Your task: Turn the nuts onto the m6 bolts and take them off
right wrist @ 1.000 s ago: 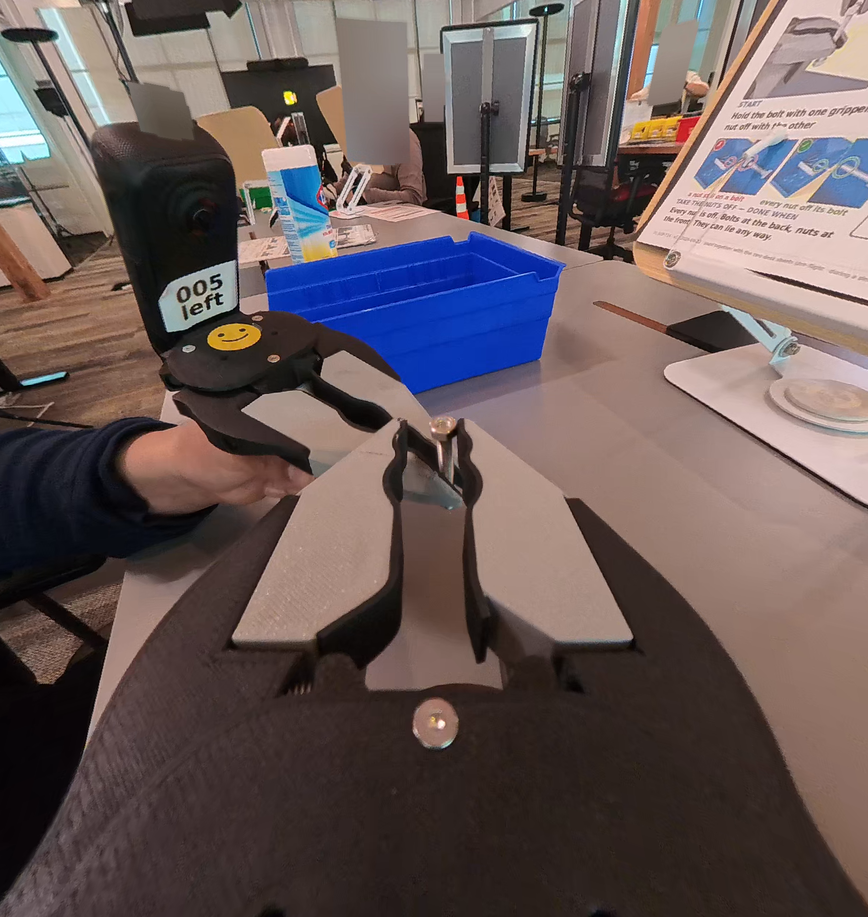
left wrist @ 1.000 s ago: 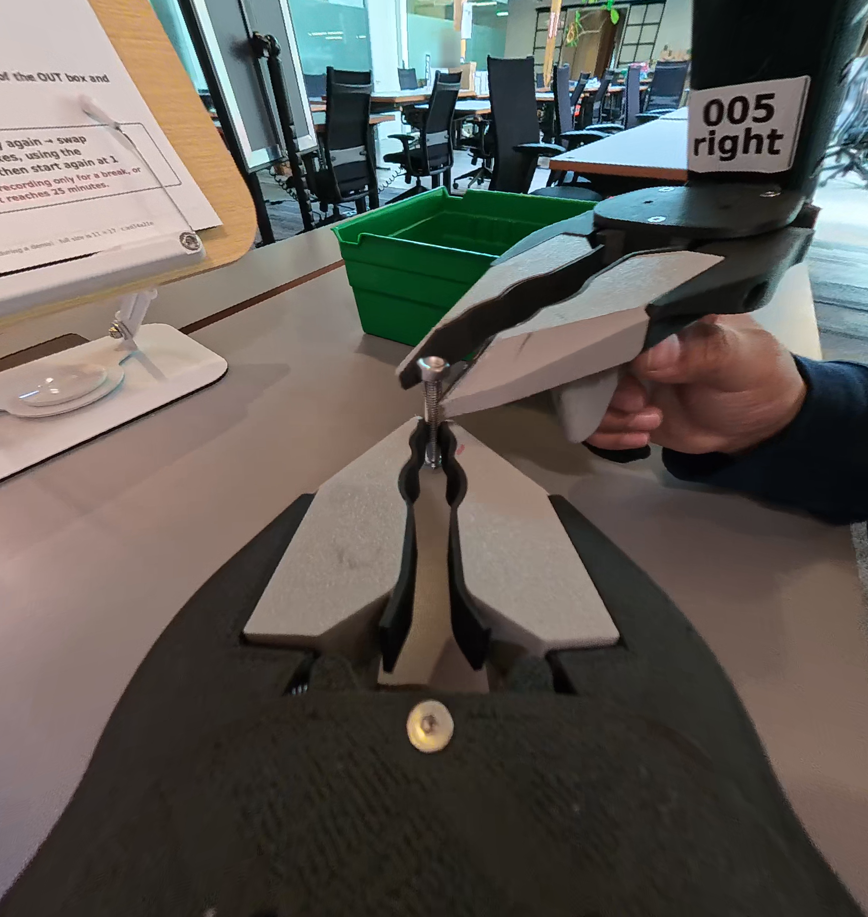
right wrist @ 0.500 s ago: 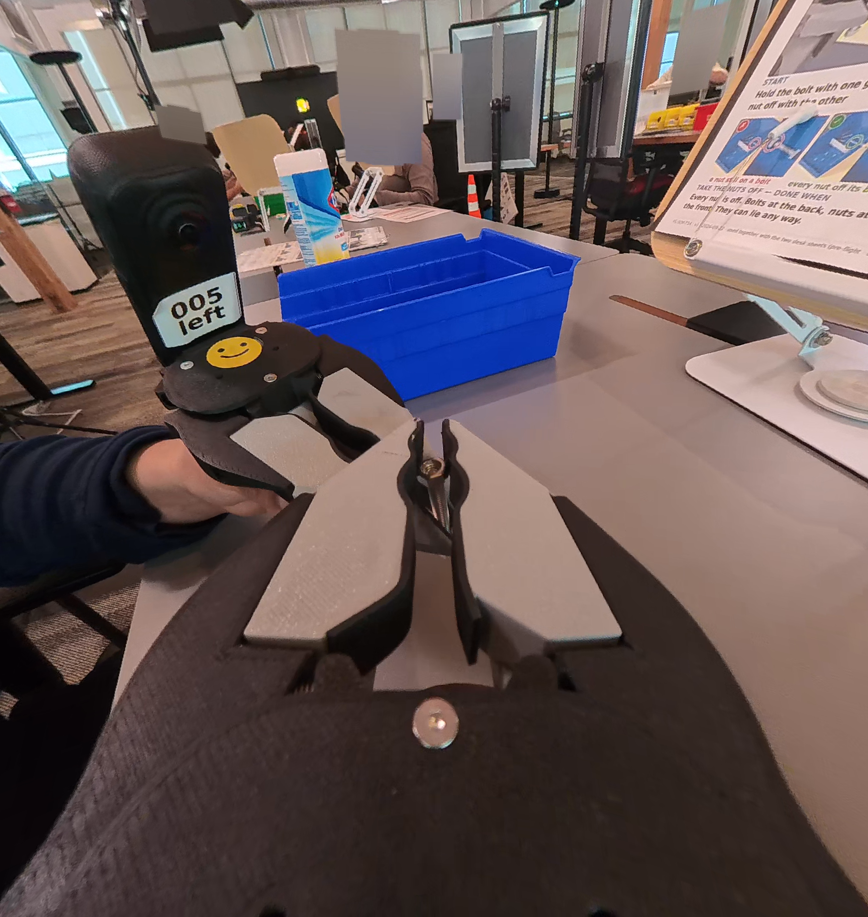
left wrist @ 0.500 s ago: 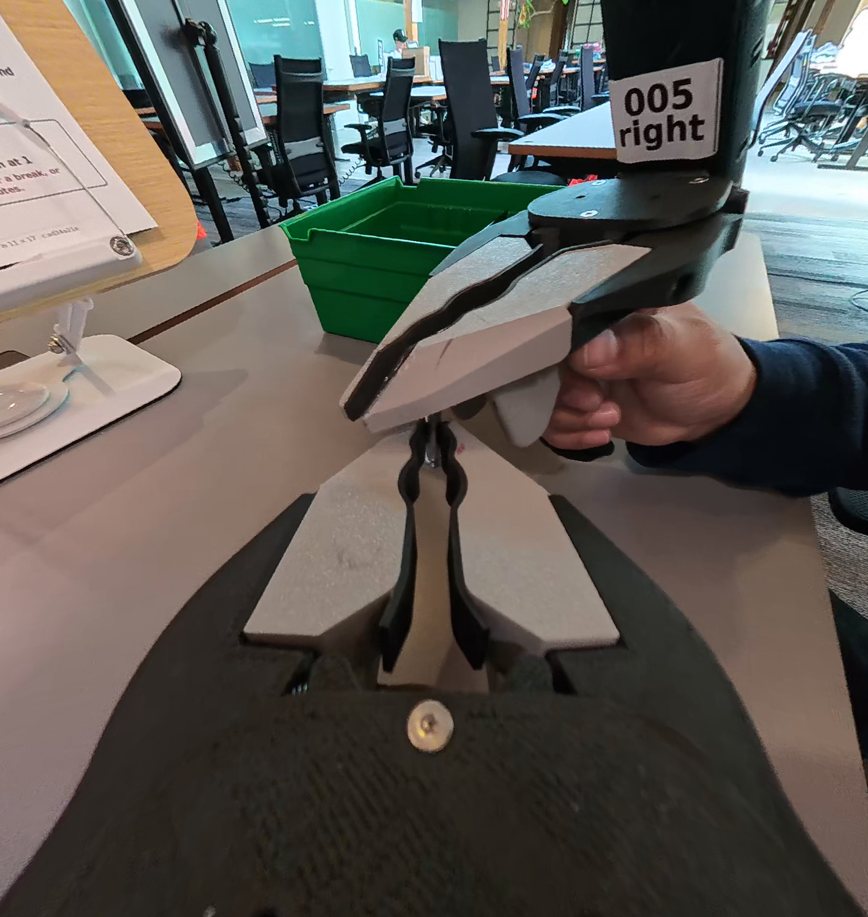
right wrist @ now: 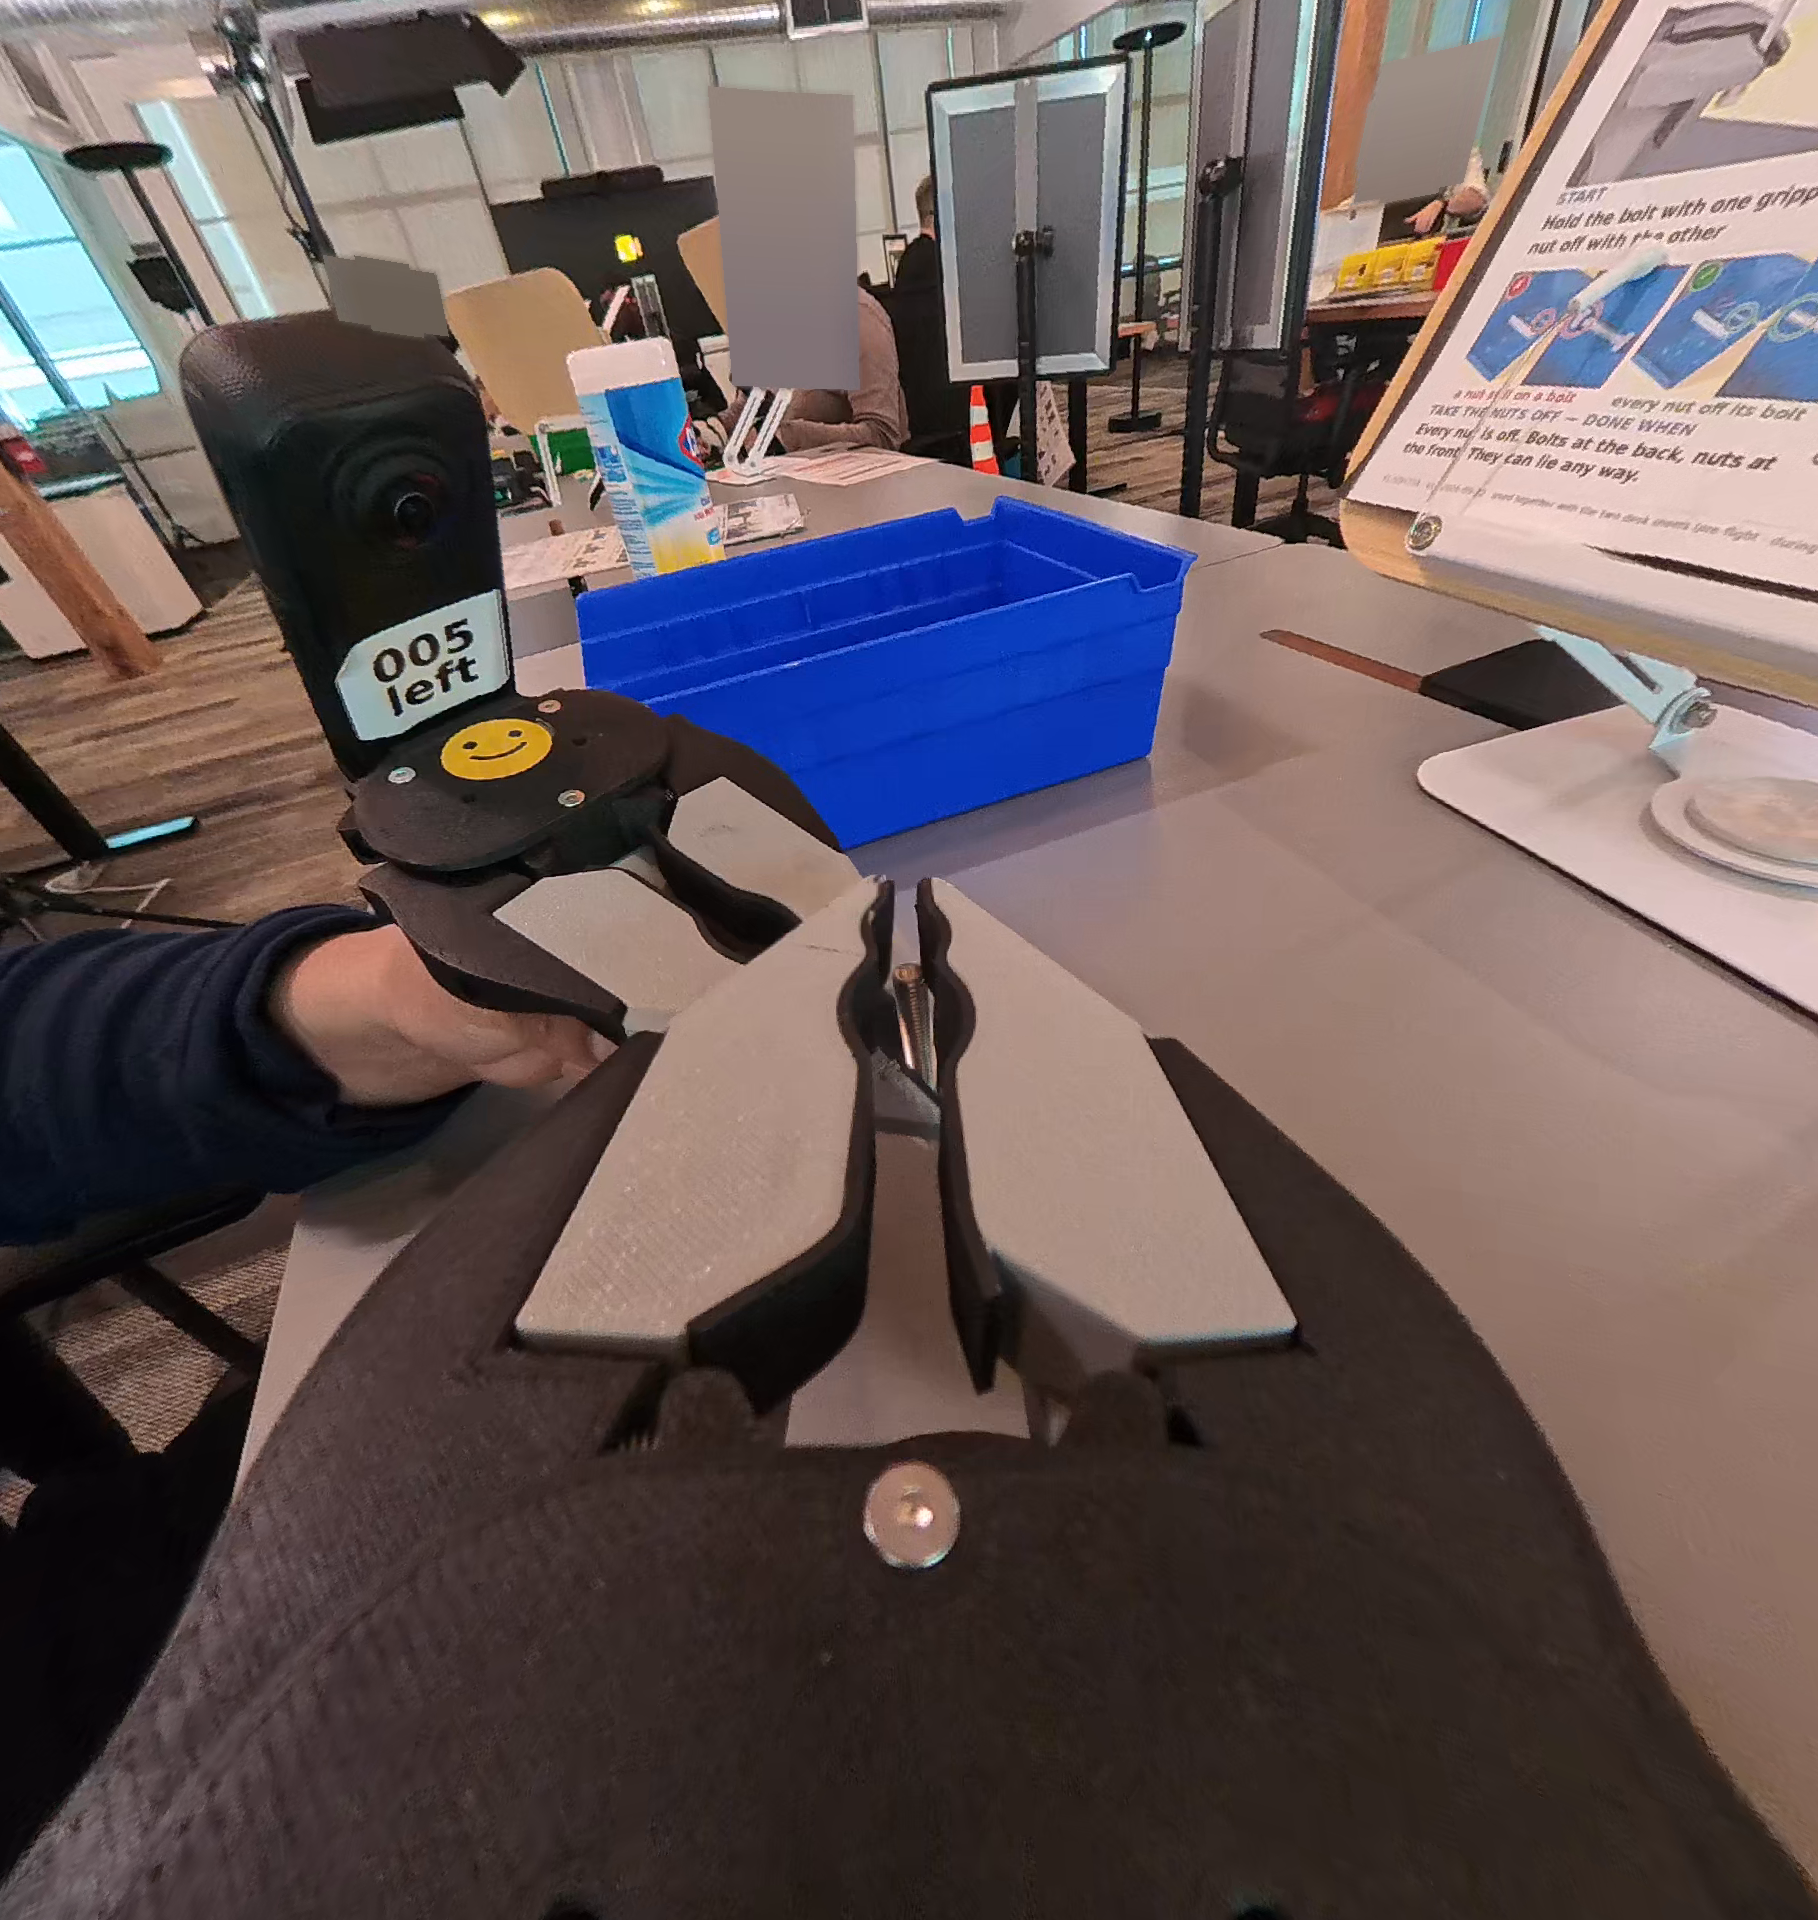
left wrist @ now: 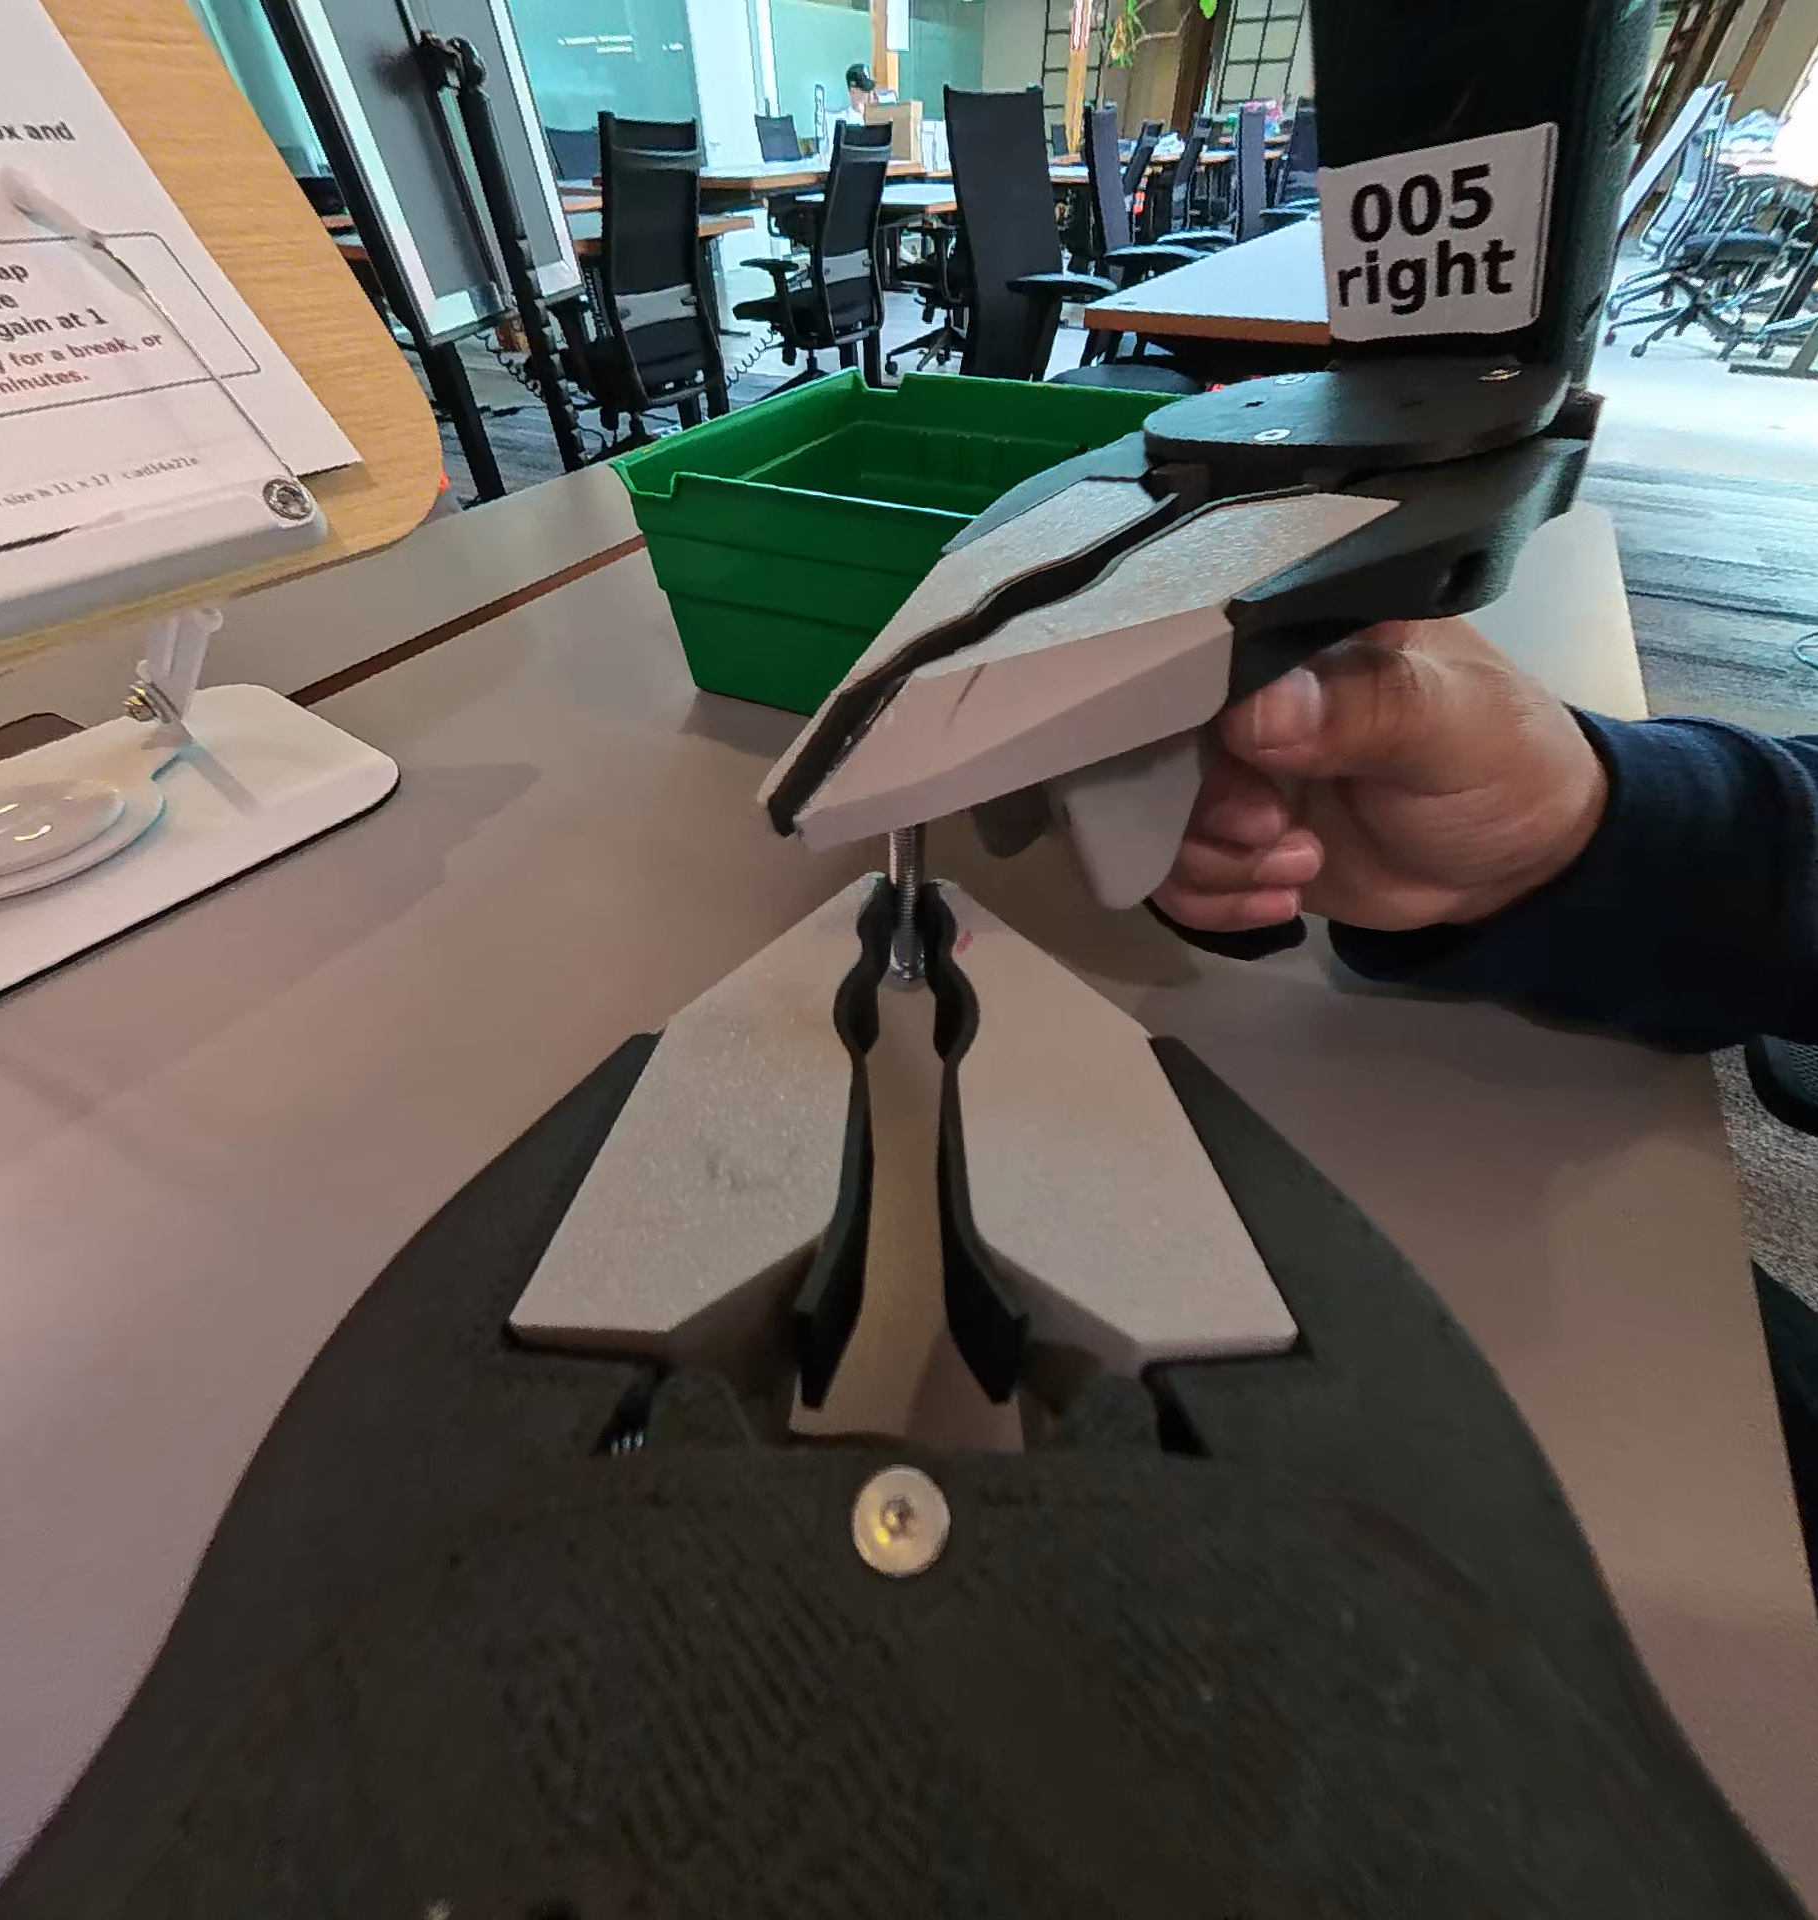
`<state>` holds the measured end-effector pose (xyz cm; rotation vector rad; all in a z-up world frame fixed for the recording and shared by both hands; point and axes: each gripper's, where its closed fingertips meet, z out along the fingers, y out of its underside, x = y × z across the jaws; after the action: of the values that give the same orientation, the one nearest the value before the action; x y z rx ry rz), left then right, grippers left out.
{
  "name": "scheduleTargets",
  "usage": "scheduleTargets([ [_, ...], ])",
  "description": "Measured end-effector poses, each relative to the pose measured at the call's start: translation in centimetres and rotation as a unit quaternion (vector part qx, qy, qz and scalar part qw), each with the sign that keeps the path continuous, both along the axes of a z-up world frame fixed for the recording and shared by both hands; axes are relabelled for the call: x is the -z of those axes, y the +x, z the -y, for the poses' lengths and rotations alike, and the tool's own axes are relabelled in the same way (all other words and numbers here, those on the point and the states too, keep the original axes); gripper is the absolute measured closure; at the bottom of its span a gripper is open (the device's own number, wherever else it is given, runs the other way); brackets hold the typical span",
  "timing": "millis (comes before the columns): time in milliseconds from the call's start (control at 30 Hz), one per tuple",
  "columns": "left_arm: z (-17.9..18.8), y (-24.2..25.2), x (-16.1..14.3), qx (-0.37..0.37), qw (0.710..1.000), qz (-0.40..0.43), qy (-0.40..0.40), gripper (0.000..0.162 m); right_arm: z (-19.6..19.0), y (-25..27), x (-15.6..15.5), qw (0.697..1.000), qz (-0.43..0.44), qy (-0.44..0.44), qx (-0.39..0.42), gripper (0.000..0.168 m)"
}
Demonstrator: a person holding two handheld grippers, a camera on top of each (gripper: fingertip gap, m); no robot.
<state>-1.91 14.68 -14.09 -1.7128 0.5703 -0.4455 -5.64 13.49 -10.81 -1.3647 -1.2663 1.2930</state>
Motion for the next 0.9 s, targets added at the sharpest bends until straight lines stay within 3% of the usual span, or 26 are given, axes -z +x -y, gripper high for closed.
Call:
scheduleTargets([
  [233,-0.5,-0.9,0.3,-0.022,1.0,0.002,-0.007,0.158,-1.0,0.5,-0.5,1.0,-0.009,0.006,0.02,0.165],
  [400,-1.0,-1.7,0.8,-0.042,0.999,-0.003,-0.018,0.158,-2.3,0.4,0.8,0.999,0.0,-0.014,0.036,0.16],
  [533,-1.6,-2.7,1.5,-0.067,0.997,-0.019,-0.023,0.158,-2.4,1.1,-0.6,0.997,-0.015,0.047,0.057,0.159],
  [667,-1.8,-3.8,1.5,-0.082,0.996,-0.012,-0.025,0.158,1.3,4.0,-2.1,0.999,0.006,0.051,-0.007,0.153],
  [900,-1.6,-4.3,0.5,-0.087,0.996,0.006,-0.017,0.159,10.1,11.3,5.6,0.963,0.228,0.034,-0.139,0.152],
])
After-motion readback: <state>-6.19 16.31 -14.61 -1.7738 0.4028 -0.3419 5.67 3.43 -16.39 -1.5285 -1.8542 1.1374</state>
